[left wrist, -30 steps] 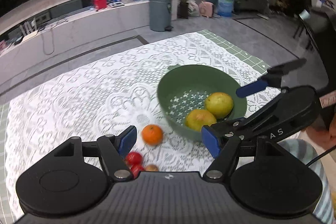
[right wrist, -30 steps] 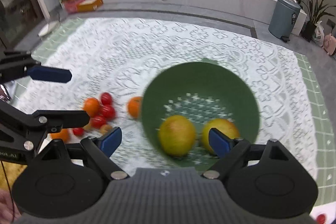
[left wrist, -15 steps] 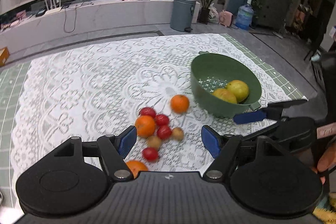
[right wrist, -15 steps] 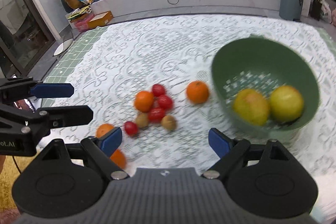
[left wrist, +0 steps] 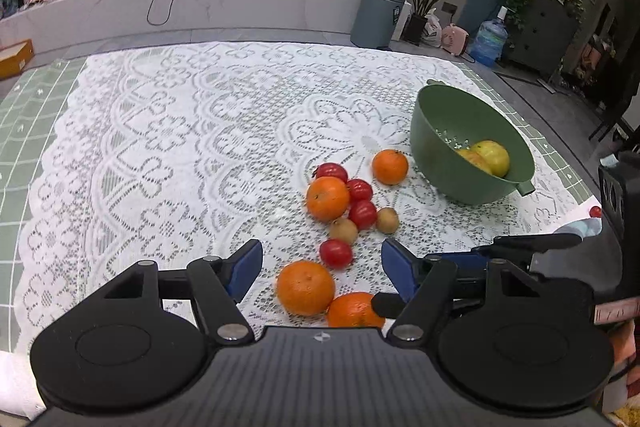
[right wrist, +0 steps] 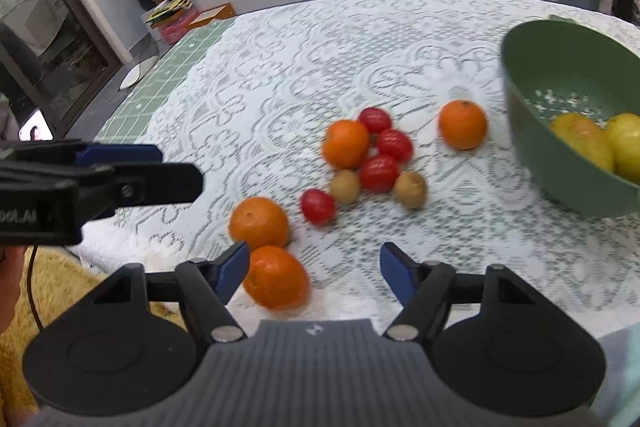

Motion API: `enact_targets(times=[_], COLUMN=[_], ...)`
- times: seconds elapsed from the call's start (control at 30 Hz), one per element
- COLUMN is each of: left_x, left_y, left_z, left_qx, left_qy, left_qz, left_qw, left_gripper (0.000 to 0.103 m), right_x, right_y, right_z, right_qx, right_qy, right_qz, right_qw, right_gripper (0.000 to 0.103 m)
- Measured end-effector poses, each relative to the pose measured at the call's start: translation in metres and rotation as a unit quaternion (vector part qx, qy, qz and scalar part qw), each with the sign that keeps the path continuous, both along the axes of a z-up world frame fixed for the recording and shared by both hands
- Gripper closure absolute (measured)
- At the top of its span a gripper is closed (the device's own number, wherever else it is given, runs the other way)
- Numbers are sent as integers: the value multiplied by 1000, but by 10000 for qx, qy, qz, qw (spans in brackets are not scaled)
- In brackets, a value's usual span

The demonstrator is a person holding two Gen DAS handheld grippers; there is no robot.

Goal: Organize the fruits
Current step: 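Grasp an orange with the right tool while the left tool grasps another orange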

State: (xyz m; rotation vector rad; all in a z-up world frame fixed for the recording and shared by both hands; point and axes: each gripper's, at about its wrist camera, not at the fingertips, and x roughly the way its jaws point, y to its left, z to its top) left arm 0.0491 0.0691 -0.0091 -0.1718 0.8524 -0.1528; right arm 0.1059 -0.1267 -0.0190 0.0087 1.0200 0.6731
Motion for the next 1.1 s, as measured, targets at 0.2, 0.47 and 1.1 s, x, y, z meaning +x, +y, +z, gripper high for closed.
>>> enact_targets(times=[0.2,0.47,1.1], left_x=[-1,2,23], left_y=[12,19,10], left_z=[-12,-28,-59], left_qx=[-245,-507,-639], left_qy=[71,278,750], left_qz=[86,99,44], left_qw=[9996,9983,9951], left_gripper=[24,26,43], right_x=[-7,-9,-1], right_y=[19,32,43], right_z=[-9,-19,-36], right_qx=[-167,-372,-356], right_qy=[-163,-191,343], right_qz=[218,408,664], right_qw=[9995,9983,9966], right_gripper=[36,36,59])
